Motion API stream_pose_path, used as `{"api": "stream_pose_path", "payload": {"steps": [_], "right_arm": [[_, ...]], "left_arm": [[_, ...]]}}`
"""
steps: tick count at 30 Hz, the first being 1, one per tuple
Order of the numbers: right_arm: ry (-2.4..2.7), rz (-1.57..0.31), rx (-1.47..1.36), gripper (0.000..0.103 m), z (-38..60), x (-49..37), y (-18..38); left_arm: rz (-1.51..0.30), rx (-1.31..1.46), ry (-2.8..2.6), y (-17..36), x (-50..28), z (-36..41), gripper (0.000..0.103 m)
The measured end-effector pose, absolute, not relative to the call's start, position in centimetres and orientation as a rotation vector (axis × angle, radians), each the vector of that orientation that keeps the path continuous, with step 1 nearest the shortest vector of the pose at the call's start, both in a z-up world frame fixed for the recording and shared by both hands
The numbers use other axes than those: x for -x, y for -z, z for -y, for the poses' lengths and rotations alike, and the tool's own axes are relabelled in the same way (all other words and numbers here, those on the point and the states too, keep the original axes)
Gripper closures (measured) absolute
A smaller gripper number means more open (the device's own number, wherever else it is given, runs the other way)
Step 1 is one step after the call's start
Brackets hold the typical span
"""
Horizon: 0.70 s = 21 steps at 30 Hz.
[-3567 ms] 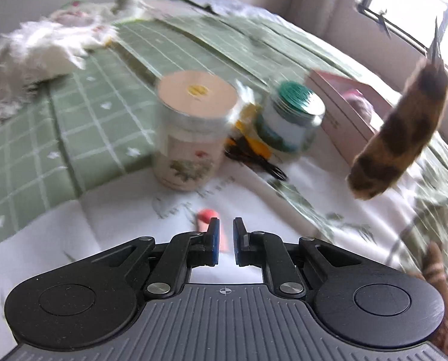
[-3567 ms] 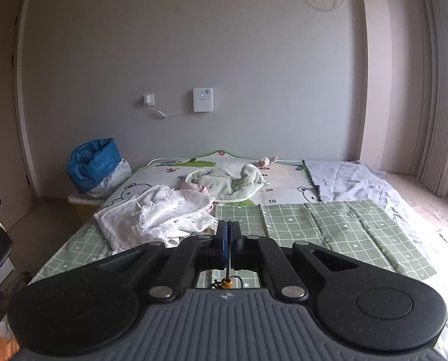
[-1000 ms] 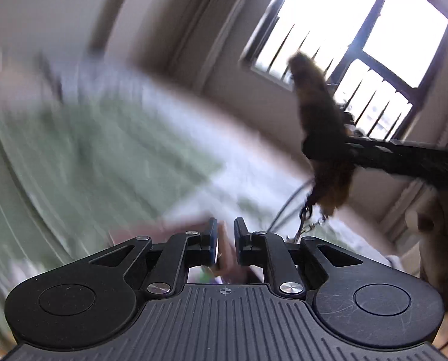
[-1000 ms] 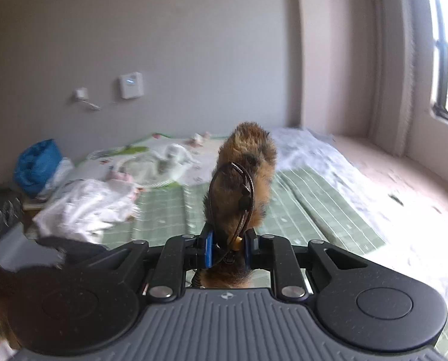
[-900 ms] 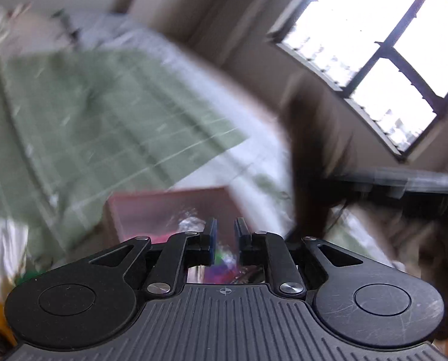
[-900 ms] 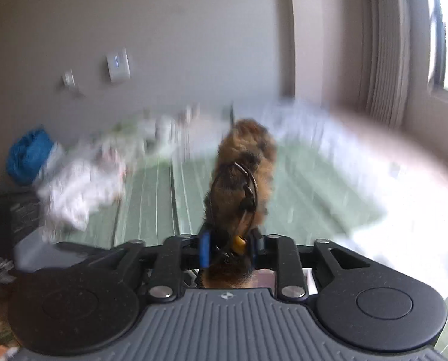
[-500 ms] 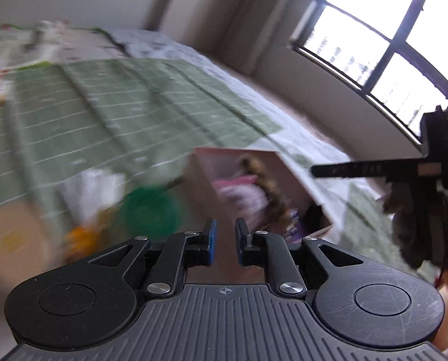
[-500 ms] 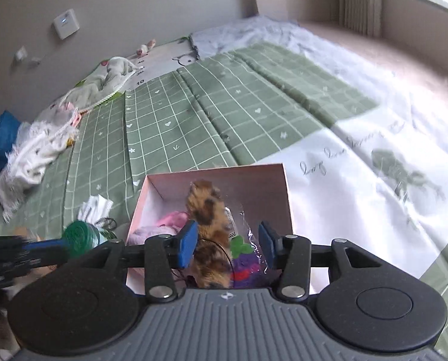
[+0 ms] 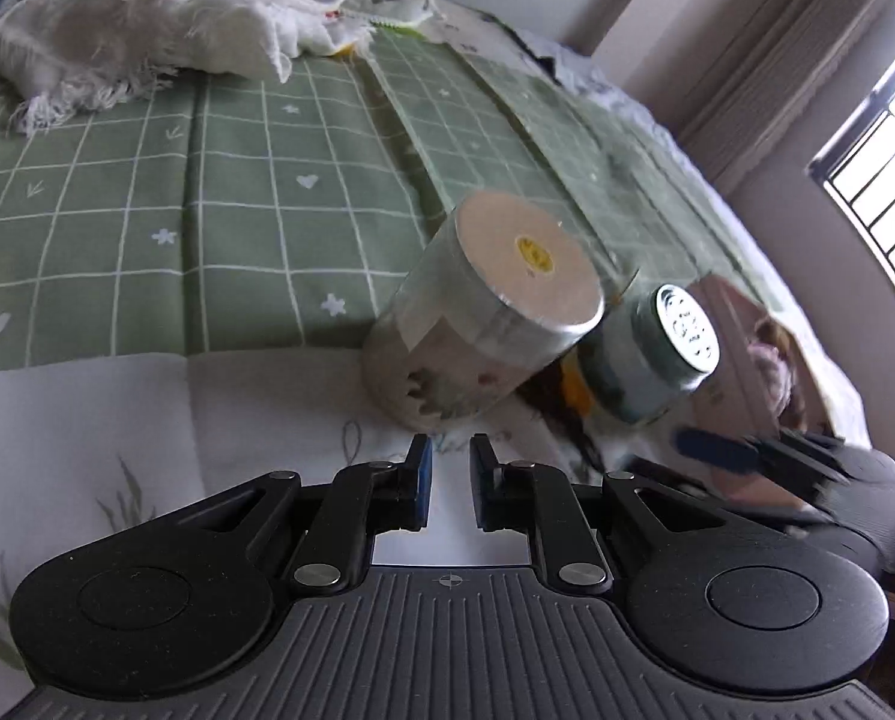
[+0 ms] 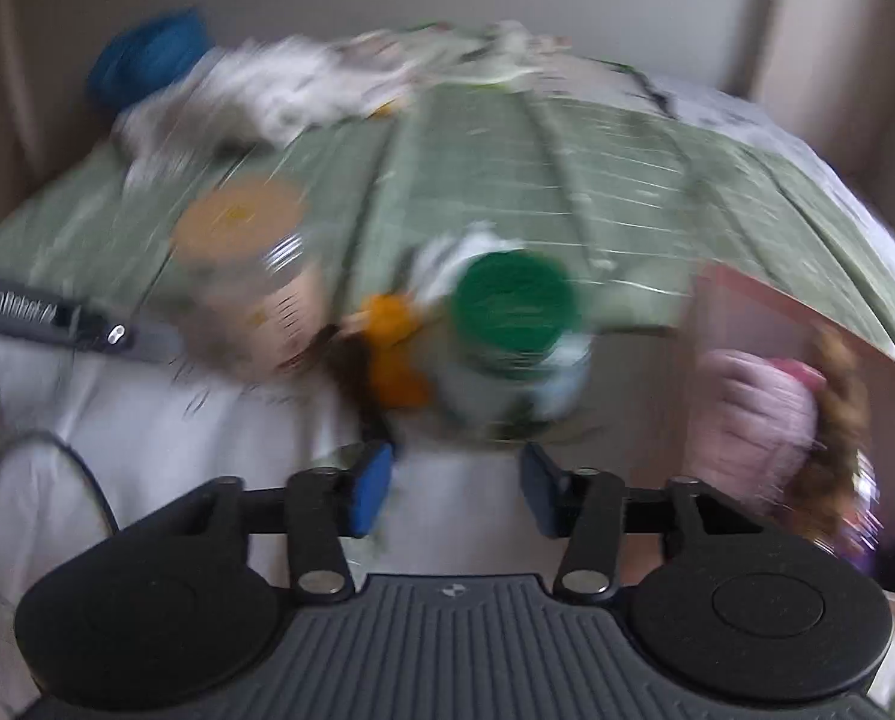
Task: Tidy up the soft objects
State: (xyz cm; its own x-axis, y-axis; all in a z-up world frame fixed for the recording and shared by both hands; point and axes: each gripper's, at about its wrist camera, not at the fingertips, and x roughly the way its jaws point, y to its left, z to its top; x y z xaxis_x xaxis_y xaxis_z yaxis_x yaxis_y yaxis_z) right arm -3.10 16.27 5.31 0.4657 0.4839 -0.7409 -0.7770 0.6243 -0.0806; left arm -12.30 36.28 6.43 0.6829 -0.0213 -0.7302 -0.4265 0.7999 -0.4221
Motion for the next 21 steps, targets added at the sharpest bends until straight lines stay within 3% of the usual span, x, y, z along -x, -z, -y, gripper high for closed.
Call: {"api": "stream_pose_path", "payload": {"steps": [5,8,10,14,21], "right_arm": [[-0.808,-0.853,0.420,0.059,-20.5,1.1,-2.9],[-0.833,-0.937,0.347,0.085,-21.2,0.2,-2.5],[-0.856,-0.942,0.352,0.091,-21.1,1.3,-3.1],[-1.074,-1.014,0.335,0.088,-20.5,3.5,-4.8],[-0.891,-0.706,0.542,0.085,-20.8,4.9,-5.6]], "left_arm": [[-0.803,0.712,-0.273,-5.5,13.5,-37.8,0.088],[-0.821,0.765,-0.276,-5.0,13.7,-38.4,0.088],[-0.824,0.777,-0.281,-5.0,13.9,-38.3,0.088],[-0.819,0.792,-0.281,-5.3,14.4,-38.3,0.088],[-0.849,0.784,-0.283,-4.9,14.1,-38.0,0.088]]}}
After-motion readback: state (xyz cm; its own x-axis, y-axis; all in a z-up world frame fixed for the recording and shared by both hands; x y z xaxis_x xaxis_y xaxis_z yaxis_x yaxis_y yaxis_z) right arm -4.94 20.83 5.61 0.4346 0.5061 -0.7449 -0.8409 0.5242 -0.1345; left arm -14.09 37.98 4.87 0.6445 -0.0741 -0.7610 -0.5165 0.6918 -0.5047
